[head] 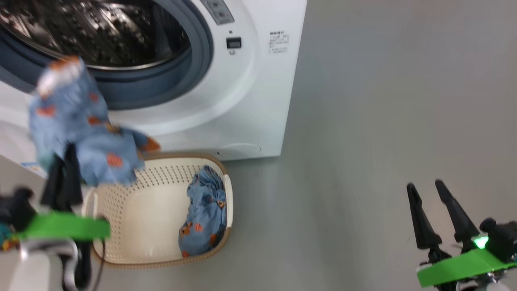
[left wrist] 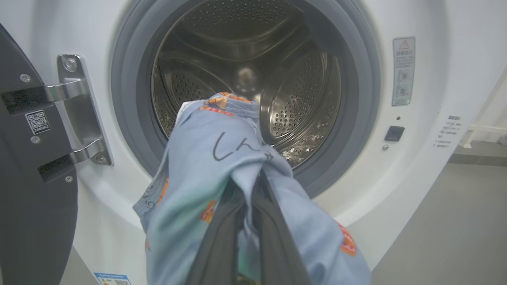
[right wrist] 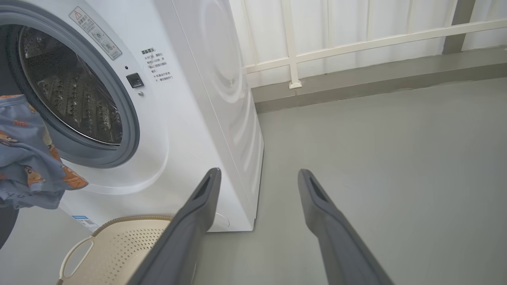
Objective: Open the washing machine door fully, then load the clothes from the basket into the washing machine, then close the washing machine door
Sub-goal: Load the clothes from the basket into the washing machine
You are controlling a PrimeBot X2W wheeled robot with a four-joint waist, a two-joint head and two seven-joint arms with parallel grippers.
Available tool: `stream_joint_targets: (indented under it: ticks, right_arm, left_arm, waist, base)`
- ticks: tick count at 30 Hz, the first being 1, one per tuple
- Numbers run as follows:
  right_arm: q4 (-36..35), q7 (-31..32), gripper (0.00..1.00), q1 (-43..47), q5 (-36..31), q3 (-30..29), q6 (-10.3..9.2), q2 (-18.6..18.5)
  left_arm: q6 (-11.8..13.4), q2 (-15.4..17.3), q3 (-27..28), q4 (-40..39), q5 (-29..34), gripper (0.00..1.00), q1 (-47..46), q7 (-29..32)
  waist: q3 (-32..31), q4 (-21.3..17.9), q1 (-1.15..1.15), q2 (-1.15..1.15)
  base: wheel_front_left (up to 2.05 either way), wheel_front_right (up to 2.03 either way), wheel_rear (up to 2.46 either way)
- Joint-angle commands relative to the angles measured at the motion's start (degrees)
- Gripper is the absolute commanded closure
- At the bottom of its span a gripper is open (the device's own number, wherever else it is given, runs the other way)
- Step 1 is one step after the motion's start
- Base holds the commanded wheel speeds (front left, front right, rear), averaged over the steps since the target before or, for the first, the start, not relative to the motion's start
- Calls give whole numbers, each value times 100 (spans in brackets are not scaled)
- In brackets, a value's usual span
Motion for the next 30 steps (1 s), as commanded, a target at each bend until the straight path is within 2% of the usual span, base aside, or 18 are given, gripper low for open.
stream_joint_targets:
  ticks: [1, 13, 22, 25, 30]
  right_arm:
    - [-168, -27, 0, -230, -24, 156, 17, -65]
    - [-260, -27, 0, -879, -57, 324, 17, 101]
    - [-294, -27, 0, -1227, -67, 539, 17, 221]
    - [-298, -27, 0, -1309, -65, 600, 17, 238]
    - [-322, -27, 0, -1360, -61, 610, 17, 256]
  left_arm:
    - [-14, 253, 162, 68, -144, 100, -545, -43]
    - [-14, 1101, -259, 2074, -424, 100, -3393, -44]
    - [-14, 1374, -499, 3647, -292, 100, -5115, -44]
    - [-14, 1474, -537, 3834, -188, 100, -5523, -44]
    - [-14, 1576, -476, 3680, -29, 100, -5861, -44]
  waist:
    - [403, -86, 0, 0]
    - [1409, -552, 0, 0]
    - [1924, -905, 0, 0]
    - [2024, -994, 0, 0]
    - [2118, -1061, 0, 0]
  base:
    - [0, 0, 0]
    - [0, 0, 0]
    - [0, 0, 0]
    - [0, 0, 0]
    - [0, 0, 0]
